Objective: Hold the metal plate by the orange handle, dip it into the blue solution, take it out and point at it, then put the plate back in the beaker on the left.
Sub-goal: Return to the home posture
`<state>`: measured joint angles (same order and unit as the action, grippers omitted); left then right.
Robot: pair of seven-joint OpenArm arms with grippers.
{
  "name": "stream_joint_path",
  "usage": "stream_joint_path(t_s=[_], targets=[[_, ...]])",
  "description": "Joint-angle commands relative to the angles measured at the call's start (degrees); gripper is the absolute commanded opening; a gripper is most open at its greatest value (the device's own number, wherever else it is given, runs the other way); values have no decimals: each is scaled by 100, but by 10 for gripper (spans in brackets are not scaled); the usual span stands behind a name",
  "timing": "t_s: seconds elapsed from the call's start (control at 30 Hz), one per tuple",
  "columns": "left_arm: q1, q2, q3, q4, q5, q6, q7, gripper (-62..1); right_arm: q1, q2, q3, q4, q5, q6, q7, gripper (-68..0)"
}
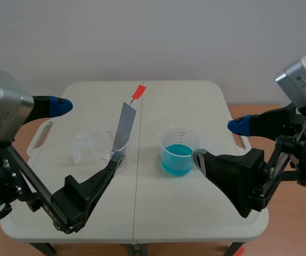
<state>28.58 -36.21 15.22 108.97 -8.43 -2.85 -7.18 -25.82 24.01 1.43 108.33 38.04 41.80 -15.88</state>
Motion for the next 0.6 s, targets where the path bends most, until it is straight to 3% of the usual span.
stream_joint_path(t_s=[0.0, 0.23, 0.57], targets=[[-22, 0, -15, 37, -37, 33, -120, 14, 17, 61, 55, 76, 35, -44, 151, -83], [-81, -2, -13, 37, -35, 33, -42, 14, -24, 61, 55, 76, -210, -195, 341, -83], [-83, -2, -13, 15, -35, 33, -35, 14, -103, 59, 50, 76, -341, -195, 468, -83]])
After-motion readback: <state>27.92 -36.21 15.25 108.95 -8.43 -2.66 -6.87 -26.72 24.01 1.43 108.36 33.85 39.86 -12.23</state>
